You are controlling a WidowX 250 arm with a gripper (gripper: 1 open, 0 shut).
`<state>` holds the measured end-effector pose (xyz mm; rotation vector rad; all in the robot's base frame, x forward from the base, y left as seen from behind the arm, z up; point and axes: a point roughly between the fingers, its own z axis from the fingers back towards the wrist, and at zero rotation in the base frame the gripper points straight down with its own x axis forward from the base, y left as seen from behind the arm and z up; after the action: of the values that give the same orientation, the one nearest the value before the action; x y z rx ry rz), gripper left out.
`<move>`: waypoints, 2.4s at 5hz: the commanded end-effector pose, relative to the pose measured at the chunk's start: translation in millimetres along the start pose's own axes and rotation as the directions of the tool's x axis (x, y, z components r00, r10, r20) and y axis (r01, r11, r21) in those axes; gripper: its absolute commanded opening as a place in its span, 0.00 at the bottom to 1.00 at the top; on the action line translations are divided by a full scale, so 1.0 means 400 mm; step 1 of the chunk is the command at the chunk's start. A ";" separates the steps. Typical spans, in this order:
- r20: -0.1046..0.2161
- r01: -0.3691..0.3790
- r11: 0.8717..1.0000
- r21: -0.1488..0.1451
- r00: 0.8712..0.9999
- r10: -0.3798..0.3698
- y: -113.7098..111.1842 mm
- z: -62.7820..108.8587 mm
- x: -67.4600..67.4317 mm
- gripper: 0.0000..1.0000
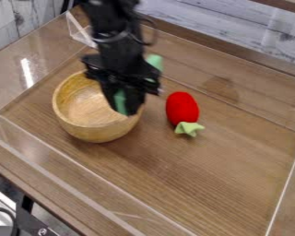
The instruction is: Put the green object in the brown bowl
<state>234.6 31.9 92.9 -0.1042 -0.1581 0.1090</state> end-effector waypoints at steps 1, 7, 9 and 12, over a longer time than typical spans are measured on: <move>0.049 0.027 0.999 0.018 0.998 -0.028 0.048 0.022 0.033 0.00; -0.004 -0.100 0.992 0.079 0.995 0.101 0.132 -0.029 0.055 0.00; -0.026 -0.042 0.996 0.078 0.999 0.044 0.161 -0.030 0.073 0.00; -0.047 -0.031 0.996 0.084 0.998 0.035 0.197 -0.027 0.108 0.00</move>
<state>262.7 108.3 67.0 -0.0471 -0.0565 0.1443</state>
